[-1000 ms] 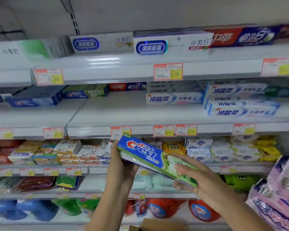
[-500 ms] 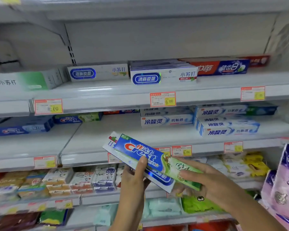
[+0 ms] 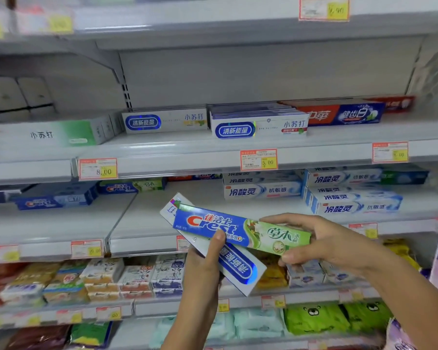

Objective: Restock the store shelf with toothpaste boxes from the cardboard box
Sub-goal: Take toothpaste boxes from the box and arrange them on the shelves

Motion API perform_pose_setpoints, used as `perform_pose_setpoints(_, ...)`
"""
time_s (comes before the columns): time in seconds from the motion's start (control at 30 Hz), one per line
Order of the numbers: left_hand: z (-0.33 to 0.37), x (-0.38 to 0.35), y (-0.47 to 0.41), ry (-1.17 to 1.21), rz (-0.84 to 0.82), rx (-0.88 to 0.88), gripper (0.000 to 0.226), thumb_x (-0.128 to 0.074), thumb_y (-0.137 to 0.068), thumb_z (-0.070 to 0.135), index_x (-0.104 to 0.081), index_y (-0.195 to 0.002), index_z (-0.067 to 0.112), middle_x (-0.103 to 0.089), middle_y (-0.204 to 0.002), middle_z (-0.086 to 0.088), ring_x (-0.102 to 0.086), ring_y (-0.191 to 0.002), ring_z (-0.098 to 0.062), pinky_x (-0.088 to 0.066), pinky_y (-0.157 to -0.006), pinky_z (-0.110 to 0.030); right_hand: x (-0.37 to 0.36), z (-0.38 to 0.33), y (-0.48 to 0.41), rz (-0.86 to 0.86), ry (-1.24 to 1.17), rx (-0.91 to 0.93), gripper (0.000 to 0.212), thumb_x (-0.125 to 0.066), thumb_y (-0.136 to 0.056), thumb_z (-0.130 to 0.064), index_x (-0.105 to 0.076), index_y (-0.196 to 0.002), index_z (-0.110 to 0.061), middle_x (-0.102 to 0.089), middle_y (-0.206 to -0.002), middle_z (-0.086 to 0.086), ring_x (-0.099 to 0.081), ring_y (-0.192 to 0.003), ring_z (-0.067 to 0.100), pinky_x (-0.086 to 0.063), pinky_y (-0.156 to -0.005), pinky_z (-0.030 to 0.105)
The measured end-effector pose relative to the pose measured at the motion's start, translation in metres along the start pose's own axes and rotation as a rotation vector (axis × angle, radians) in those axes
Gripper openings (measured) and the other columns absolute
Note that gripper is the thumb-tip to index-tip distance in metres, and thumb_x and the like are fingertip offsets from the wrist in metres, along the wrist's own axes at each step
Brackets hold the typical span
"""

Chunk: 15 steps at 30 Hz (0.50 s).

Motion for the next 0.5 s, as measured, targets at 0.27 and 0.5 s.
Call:
perform_pose_setpoints(0.27,0.049,0.005,0.007,-0.201,-0.038,-0.142,0.058,-0.068,-0.058,0.045,-0.055,-0.107,0.017,-0.072,-0.094,-0.003,-0.071,-0.071,-0.010,-0.052,-0.054,-0.020,-0.005,-0.030,-0.008,0.112,0.018,0.073,0.036,-0.076,-0.067,-0.013,-0.064,-0.100,-0.014,-0.071,-0.083,-0.010,-0.069,-0.073,0.012,-0.058,-0.058,0.025)
perform_pose_setpoints(0.5,0.086,-0.003,0.005,-0.315,-0.183,-0.120,0.068,-0.079,-0.051,0.031,-0.055,-0.112,0.014,-0.074,-0.092,-0.005,-0.073,-0.078,-0.022,-0.057,-0.063,-0.029,-0.002,-0.051,-0.009,0.200,-0.369,0.207,0.039,-0.085,-0.055,-0.023,-0.073,-0.091,-0.014,-0.074,-0.090,0.013,-0.070,-0.068,0.025,-0.049,-0.039,0.023)
Point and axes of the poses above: each hand's wrist, its own y-axis away from the middle knuckle, its own x-axis out of the back of the hand, z = x × y, the point moved 8 cm from there along -y, towards the middle knuckle
